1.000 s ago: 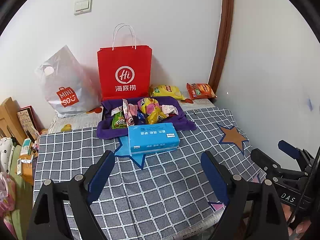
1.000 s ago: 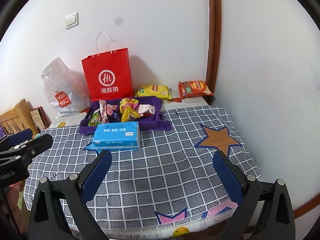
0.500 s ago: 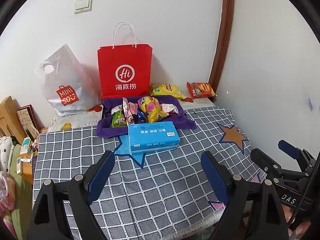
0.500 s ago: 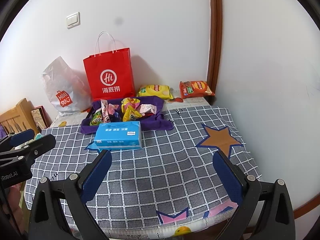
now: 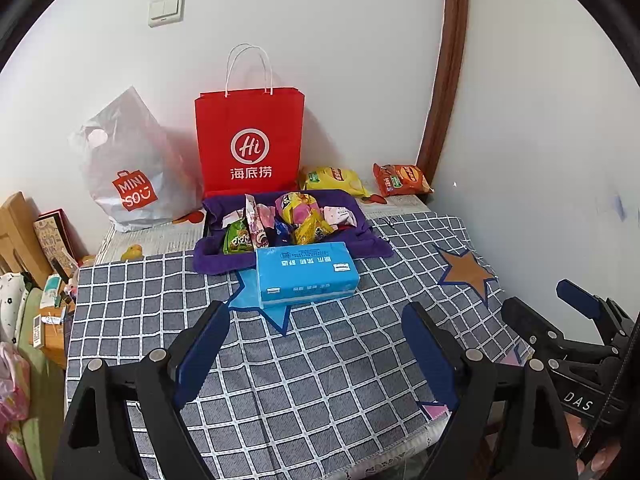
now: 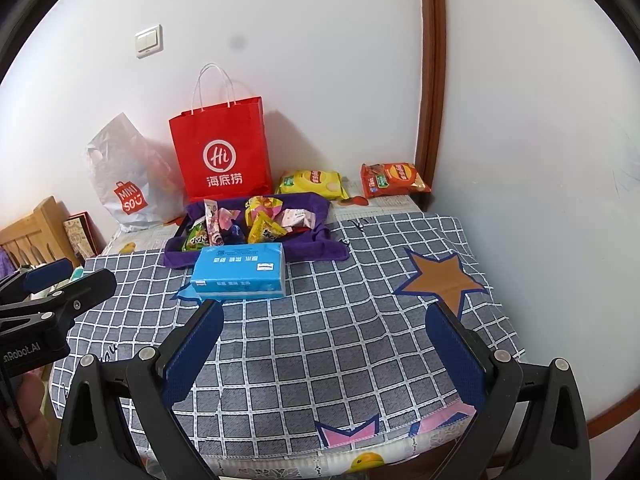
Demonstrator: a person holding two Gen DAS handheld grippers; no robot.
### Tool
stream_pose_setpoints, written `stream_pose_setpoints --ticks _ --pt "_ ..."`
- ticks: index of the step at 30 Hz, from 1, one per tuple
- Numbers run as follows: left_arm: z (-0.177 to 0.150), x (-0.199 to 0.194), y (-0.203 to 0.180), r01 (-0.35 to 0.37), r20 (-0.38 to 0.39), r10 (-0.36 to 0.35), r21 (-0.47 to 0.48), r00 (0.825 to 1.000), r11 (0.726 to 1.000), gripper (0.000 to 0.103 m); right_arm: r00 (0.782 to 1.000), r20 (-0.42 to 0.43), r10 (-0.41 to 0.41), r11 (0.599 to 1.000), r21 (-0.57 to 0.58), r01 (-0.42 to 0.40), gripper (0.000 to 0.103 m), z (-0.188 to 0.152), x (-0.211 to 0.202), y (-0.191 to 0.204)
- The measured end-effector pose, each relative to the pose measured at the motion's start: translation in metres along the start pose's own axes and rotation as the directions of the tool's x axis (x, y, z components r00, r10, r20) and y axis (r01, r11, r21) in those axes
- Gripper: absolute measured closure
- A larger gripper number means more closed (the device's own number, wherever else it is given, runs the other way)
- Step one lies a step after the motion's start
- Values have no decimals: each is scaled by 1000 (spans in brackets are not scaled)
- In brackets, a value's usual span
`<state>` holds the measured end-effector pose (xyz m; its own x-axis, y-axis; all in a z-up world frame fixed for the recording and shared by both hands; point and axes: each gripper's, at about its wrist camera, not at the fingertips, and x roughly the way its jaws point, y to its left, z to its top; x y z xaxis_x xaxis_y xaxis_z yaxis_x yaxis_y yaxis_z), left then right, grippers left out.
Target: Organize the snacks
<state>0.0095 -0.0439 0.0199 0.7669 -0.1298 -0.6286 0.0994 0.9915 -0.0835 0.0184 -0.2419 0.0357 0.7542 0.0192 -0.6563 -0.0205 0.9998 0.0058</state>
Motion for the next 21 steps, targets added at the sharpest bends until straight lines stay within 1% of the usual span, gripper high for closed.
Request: stream_pose_setpoints --ticks 21 --pt "0 -1 2 -4 2 4 -4 1000 1000 16 1000 2 3 1000 3 -3 3 -1 -1 3"
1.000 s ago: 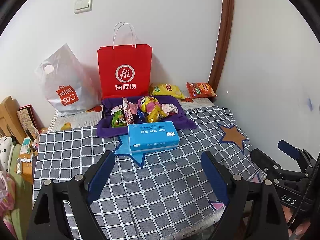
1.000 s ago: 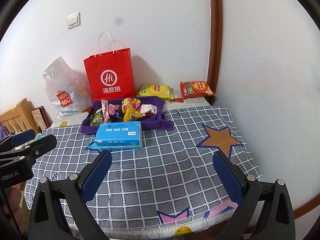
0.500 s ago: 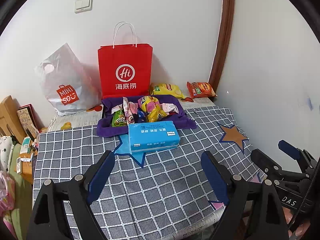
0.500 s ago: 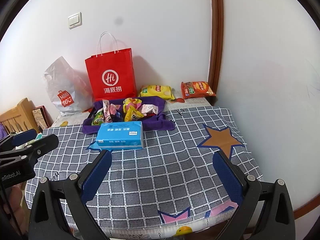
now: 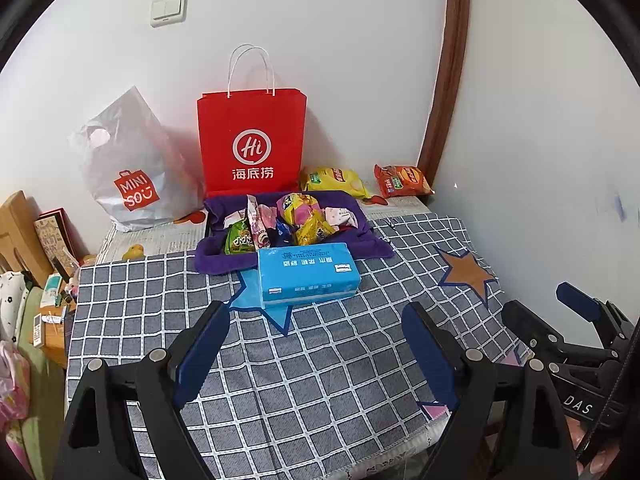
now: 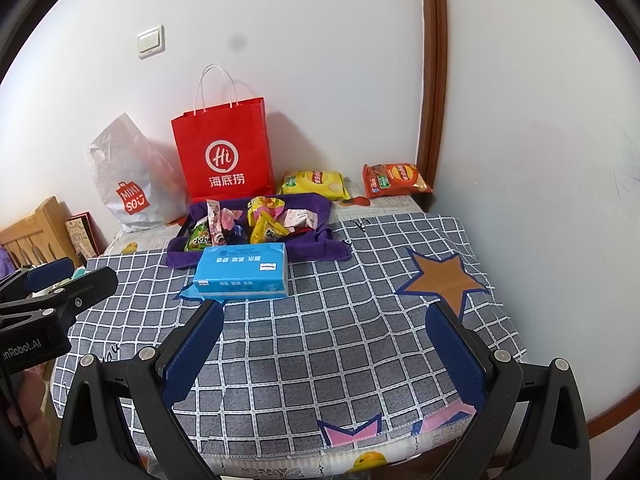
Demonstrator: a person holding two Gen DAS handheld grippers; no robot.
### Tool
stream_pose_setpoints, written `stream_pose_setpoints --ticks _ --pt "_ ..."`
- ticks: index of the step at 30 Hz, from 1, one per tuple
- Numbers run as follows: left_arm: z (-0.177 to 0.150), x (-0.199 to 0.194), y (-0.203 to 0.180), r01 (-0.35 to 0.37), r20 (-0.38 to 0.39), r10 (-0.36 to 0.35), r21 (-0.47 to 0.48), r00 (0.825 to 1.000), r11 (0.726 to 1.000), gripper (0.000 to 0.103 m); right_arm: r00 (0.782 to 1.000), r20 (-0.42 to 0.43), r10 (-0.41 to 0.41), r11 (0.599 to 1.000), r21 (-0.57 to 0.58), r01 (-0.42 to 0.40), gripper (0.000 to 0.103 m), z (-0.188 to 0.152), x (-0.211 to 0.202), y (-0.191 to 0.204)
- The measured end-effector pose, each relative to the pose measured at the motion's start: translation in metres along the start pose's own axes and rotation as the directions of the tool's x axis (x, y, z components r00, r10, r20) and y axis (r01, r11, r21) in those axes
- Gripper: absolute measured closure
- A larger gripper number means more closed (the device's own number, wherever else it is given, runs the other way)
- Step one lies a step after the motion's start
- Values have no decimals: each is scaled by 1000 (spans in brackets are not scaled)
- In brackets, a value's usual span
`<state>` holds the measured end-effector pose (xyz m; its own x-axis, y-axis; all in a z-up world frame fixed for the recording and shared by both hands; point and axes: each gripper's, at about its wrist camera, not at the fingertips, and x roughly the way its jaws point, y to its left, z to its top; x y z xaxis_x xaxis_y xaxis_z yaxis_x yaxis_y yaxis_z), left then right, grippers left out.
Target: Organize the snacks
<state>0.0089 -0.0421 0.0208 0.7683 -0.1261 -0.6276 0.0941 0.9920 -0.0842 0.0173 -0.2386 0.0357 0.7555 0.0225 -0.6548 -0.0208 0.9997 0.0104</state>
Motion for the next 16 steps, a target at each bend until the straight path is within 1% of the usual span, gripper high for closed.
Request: stream_pose_setpoints --ticks 16 --pt "0 -1 0 0 3 0 -2 1000 1000 16 1000 5 4 1000 4 -4 3 0 -3 2"
